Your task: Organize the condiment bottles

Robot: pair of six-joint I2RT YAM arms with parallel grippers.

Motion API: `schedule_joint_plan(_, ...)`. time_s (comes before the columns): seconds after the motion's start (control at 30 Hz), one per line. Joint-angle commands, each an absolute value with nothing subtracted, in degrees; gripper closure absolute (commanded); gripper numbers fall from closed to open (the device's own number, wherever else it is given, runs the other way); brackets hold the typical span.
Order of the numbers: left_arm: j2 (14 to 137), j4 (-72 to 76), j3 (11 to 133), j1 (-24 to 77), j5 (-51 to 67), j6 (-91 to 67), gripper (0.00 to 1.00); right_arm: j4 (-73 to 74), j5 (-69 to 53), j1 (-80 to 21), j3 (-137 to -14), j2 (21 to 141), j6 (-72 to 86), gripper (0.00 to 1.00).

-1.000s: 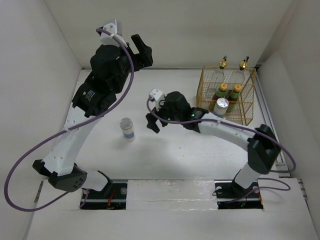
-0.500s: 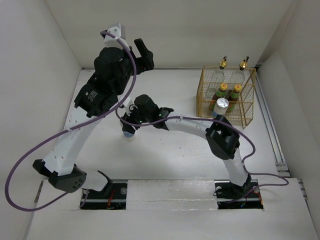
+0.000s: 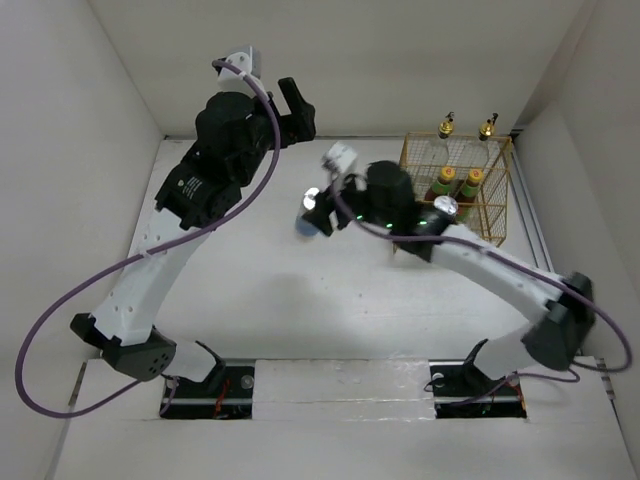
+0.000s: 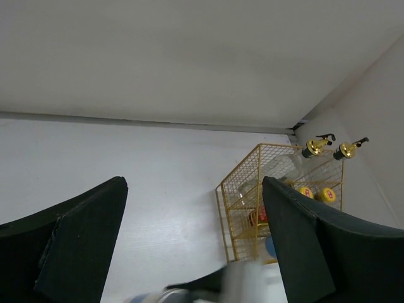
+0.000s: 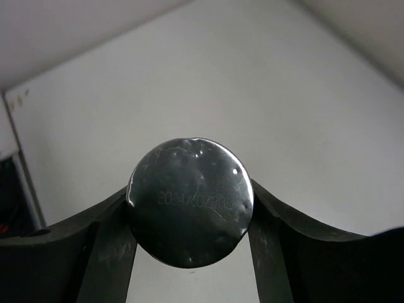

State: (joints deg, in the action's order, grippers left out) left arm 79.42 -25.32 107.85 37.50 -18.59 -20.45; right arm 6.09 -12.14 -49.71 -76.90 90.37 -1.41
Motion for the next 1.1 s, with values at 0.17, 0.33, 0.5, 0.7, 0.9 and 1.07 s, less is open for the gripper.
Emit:
schedule_joint_plan(0.17,85.5,-22.3,110.0,39.3,-12.2,-20.2,0.07,13.1,5.7,-32.8,-75.8,60.7,2.0,0.83)
schedule_joint_plan(0.33,87.8,-22.3,109.4,39.9,-10.8,-20.8,0.02,24.1,12.7,-20.6,-78.2,54.7,2.6,0.83)
schedule_joint_plan(0.5,88.3,-22.3,106.6,39.9,-10.8,-20.8,0.0,29.1,15.4,-11.1,-76.6,50.5,5.0,0.84)
schedule_joint_plan(0.7,88.3,-22.3,102.8,39.9,-10.7,-21.4,0.0,25.7,11.3,-1.8,-69.7,51.6,6.9,0.88)
schedule_joint_plan(0.9,87.2,-21.8,101.0,39.9,-10.7,-21.4,0.0,19.5,6.3,3.0,-66.2,55.4,7.5,0.88)
schedule_joint_plan(1.07,86.7,-21.8,99.1,39.9,-10.7,-21.4,0.0,14.6,6.3,3.6,-62.2,58.6,8.0,0.88)
